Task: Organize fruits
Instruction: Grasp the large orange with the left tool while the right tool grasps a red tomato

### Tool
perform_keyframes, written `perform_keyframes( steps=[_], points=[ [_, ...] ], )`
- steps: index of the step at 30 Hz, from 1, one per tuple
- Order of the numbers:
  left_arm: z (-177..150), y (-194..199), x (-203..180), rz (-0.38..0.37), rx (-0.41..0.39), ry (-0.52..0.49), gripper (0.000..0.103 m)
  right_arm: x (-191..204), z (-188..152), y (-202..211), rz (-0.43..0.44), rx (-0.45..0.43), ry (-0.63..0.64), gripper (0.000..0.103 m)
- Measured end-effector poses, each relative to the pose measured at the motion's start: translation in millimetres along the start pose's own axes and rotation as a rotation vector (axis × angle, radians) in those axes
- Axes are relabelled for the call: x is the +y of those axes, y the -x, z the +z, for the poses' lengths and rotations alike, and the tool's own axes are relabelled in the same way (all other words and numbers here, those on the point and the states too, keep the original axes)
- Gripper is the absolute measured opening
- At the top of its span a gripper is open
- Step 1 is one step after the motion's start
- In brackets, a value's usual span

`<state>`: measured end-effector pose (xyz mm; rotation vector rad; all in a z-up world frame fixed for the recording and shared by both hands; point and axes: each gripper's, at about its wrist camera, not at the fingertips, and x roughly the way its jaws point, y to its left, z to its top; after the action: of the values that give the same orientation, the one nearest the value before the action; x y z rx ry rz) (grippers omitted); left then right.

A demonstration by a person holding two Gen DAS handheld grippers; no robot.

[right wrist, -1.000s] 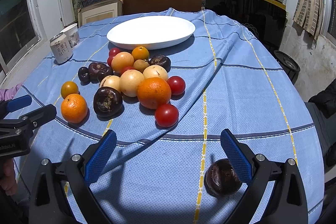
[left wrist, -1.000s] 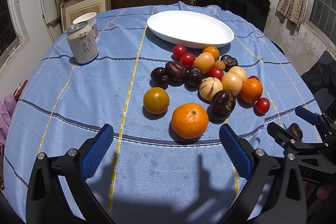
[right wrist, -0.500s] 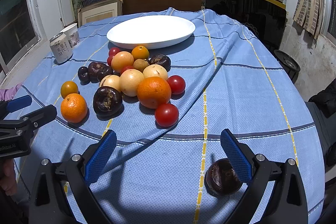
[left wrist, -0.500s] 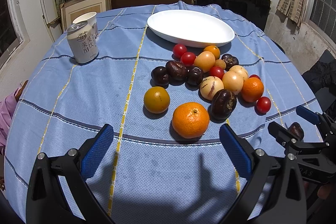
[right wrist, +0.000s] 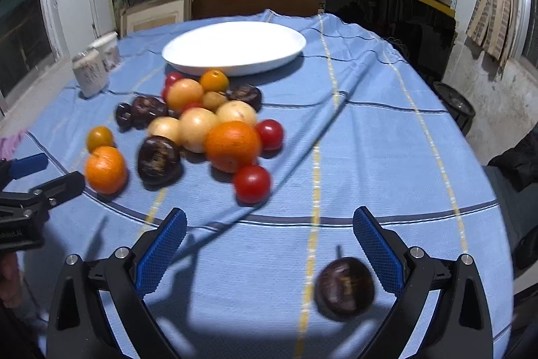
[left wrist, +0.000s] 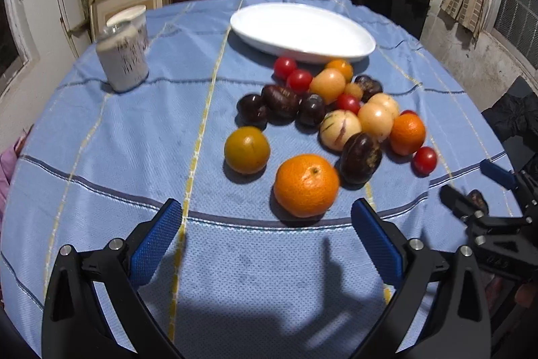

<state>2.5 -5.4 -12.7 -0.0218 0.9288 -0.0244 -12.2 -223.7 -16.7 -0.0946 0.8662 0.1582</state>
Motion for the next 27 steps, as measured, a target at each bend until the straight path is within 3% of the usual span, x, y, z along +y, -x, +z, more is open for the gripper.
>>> perform_keyframes(
  steps=[4,6,8,10,12,22,25,27],
  points=[
    [1,-7,-7,-0.023,0.011,-0.037,0.094,-13,1,1,0.02,-0.011,0.006,0.1],
    [1,-12,-13,-0.037,0.028,-0.061,0.079,-15,3,2,0.043,-0.019,0.008,0.1],
    [2,-20,-15,-0.047,0.056,-0.065,0.077,-13,6,2,0.059,-0.026,0.019,0.1],
    [3,-26,-17,-0.054,0.082,-0.06,0.068,-12,7,1,0.083,-0.027,0.024,0.1],
    [5,-34,-20,-0.091,0.112,-0.058,0.048,-10,8,-1,0.1,-0.025,0.033,0.1],
    [13,-37,-29,-0.117,0.057,-0.092,0.042,-14,13,-4,0.139,-0.002,0.071,0.099],
    [12,-38,-27,-0.119,0.057,-0.088,0.042,-7,18,-14,0.158,0.038,0.12,0.084],
    [11,-37,-28,-0.116,0.057,-0.097,0.043,-1,21,-22,0.161,0.06,0.15,0.08]
  ],
)
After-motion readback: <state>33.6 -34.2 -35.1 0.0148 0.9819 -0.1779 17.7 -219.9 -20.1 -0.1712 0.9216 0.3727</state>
